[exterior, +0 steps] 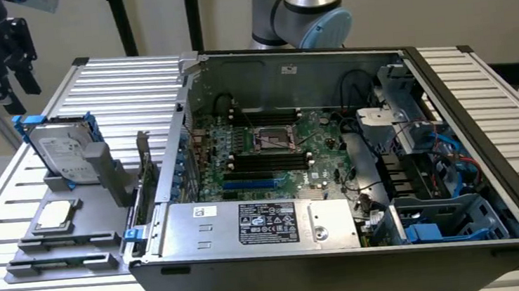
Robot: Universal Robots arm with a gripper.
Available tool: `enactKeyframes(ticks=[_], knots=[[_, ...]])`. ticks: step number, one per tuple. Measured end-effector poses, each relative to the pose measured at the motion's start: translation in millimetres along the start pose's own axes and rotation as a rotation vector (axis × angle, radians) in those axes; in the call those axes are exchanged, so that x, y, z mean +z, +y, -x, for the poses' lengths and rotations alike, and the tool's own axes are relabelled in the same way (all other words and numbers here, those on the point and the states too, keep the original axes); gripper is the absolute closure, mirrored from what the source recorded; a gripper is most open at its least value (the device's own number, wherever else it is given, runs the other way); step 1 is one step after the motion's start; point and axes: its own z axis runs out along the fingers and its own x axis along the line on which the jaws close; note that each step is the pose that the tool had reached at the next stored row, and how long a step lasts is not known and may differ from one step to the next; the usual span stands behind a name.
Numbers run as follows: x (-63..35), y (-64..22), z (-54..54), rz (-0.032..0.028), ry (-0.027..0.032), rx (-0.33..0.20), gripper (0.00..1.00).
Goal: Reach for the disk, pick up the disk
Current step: 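Pick up the disk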
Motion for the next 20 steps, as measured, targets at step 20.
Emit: enactKeyframes(ticks=[20], knots=[[27.9,-0.5,-0.2,-0.0012,0.0023,-0.073,0.46]])
